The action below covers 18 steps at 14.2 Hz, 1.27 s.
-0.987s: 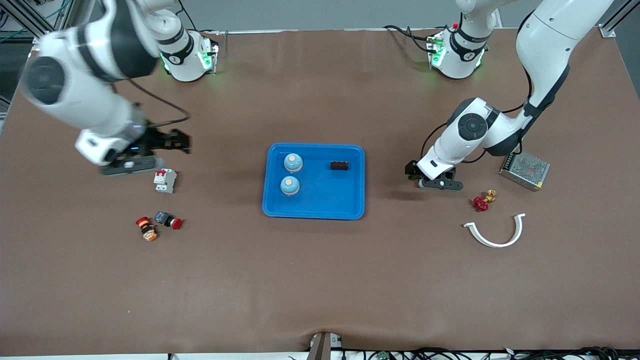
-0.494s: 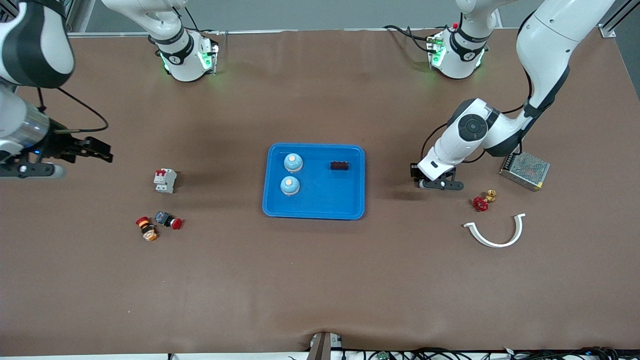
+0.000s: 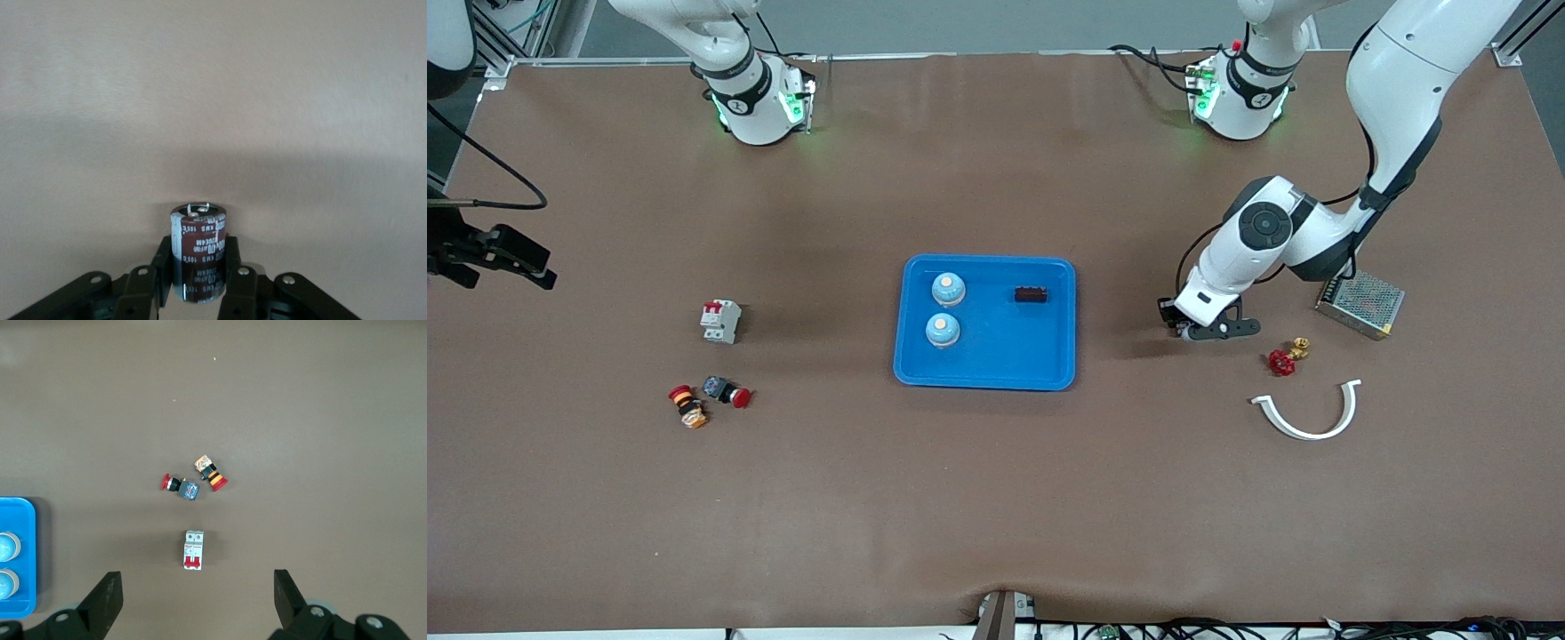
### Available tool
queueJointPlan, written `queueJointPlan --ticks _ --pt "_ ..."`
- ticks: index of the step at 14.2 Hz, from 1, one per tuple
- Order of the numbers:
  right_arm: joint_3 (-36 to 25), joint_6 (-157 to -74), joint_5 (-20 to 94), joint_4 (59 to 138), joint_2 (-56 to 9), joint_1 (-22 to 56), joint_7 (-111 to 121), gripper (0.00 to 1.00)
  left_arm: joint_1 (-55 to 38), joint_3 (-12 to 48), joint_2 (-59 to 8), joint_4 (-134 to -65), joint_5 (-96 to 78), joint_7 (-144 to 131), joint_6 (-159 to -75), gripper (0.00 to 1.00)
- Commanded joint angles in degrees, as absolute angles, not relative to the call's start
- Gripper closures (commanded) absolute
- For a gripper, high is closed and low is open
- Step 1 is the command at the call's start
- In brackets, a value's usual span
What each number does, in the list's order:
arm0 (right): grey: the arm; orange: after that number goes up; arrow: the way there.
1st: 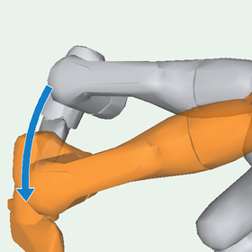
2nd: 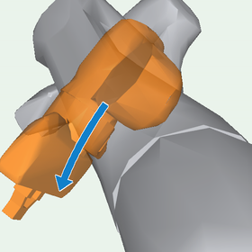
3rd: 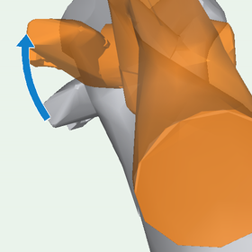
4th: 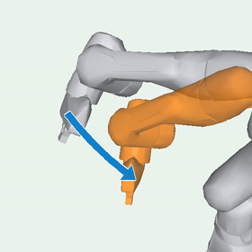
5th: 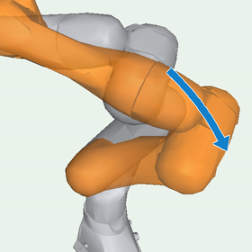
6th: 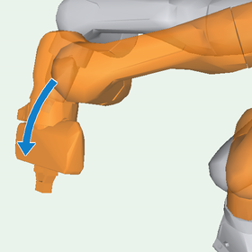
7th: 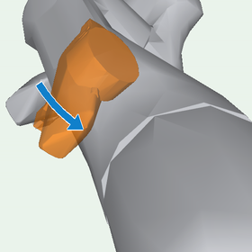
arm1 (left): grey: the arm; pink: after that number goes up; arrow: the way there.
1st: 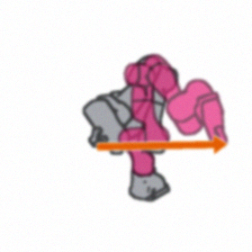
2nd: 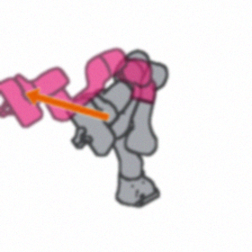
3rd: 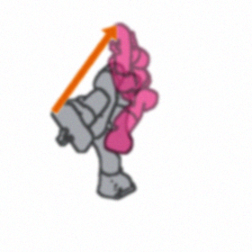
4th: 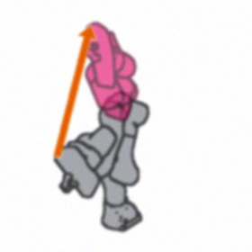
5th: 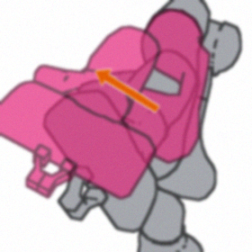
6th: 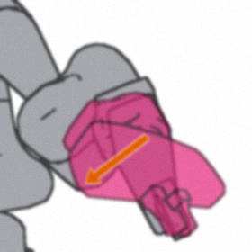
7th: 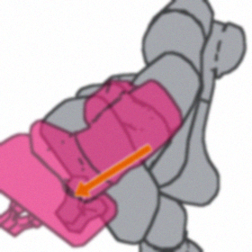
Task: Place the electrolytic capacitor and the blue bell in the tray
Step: 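Return the right arm to rest while the left gripper lifts the capacitor, then lower the second capacitor into the tray and open the left gripper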
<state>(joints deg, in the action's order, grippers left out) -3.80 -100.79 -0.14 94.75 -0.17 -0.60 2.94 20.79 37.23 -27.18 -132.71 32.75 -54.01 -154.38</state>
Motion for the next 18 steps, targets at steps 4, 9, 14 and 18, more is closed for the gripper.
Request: queueJointPlan --ticks 4,9,14,18 --pt "-2.9 -98.7 0.2 92.6 -0.4 -2.0 2.2 0.00 19.9 40.2 -26.3 -129.5 34.1 -85.4 -152.7 1.00" --pt "-2.9 -98.6 0.2 91.8 -0.4 -1.9 2.2 0.00 16.9 40.3 -28.7 -125.9 33.1 -97.6 -152.7 1.00" --pt "-2.8 -97.2 0.2 91.4 -0.1 -1.8 2.3 0.00 11.1 39.9 -29.1 -120.5 33.2 -111.7 -149.3 1.00" --pt "-2.9 -97.0 0.2 91.4 0.4 -1.8 2.3 0.00 7.9 39.6 -32.0 -114.6 33.5 -122.0 -144.9 1.00"
